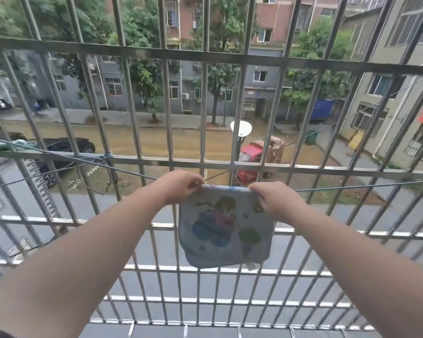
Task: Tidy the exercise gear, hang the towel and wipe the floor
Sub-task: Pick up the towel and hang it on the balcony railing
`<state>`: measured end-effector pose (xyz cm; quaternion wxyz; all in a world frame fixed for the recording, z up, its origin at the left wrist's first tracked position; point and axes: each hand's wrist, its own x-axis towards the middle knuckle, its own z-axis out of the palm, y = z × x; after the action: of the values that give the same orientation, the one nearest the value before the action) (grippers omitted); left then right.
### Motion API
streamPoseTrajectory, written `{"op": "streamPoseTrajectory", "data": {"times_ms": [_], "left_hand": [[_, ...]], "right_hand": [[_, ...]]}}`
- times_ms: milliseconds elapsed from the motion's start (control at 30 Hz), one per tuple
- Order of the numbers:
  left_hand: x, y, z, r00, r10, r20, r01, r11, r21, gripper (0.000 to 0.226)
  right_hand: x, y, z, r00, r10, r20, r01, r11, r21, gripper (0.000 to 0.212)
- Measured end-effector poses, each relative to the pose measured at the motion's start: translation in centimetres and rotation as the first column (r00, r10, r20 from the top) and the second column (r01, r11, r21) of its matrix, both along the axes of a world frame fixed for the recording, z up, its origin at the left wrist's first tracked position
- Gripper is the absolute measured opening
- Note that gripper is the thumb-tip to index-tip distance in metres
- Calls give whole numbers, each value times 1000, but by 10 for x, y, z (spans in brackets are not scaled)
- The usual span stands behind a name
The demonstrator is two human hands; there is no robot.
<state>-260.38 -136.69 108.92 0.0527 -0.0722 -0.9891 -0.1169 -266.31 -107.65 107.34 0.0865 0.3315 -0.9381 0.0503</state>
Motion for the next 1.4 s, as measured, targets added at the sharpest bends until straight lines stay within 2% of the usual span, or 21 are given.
{"op": "streamPoseTrajectory", "data": {"times_ms": [100, 167, 233, 333, 400, 467, 567, 600, 667, 767, 1000, 1233, 1400], "left_hand": [[4, 2, -1, 997, 63, -34, -68, 987, -148, 22], [7, 6, 0, 993, 104, -54, -113, 970, -214, 18], [10, 12, 3, 988, 142, -56, -151, 960, -237, 16], [11, 24, 12, 986, 167, 19, -163, 976, -144, 22], [14, 32, 22, 983, 147, 107, -146, 989, -11, 41], [21, 40, 36, 982, 120, 148, -129, 990, 51, 52], [35, 52, 52, 991, 132, 14, -132, 991, 15, 57], [40, 58, 54, 988, 146, -54, -148, 989, -27, 60], [49, 77, 52, 977, 134, -164, -155, 981, -119, 65], [60, 115, 36, 972, 53, -227, -90, 984, -156, 68], [71, 170, -11, 983, -142, -113, 117, 972, -203, 73], [96, 186, -44, 948, -318, 18, 319, 946, -61, 72], [121, 218, -48, 846, -533, 32, 534, 843, -72, 73]], "right_hand": [[0, 13, -2, 995, -53, -82, 54, 998, 9, 39], [-1, 20, -3, 989, -115, -96, 119, 992, 30, 34], [-2, 24, 0, 987, -155, -42, 156, 988, 11, 28], [-1, 28, 9, 983, -185, 24, 184, 983, 22, 21], [2, 34, 19, 976, -210, 55, 210, 978, 18, 31], [3, 46, 31, 963, -249, 105, 247, 969, 28, 45], [11, 68, 42, 946, -305, 110, 292, 949, 118, 66], [16, 75, 44, 941, -325, 96, 314, 943, 110, 69], [35, 89, 44, 936, -347, 52, 348, 937, -11, 71], [67, 103, 32, 940, -342, 0, 337, 926, -167, 69], [135, 132, -28, 897, -438, 54, 441, 883, -164, 70], [229, 145, -53, 725, -671, 156, 688, 718, -109, 73], [311, 150, -67, 549, -808, 214, 836, 531, -140, 74]]}}
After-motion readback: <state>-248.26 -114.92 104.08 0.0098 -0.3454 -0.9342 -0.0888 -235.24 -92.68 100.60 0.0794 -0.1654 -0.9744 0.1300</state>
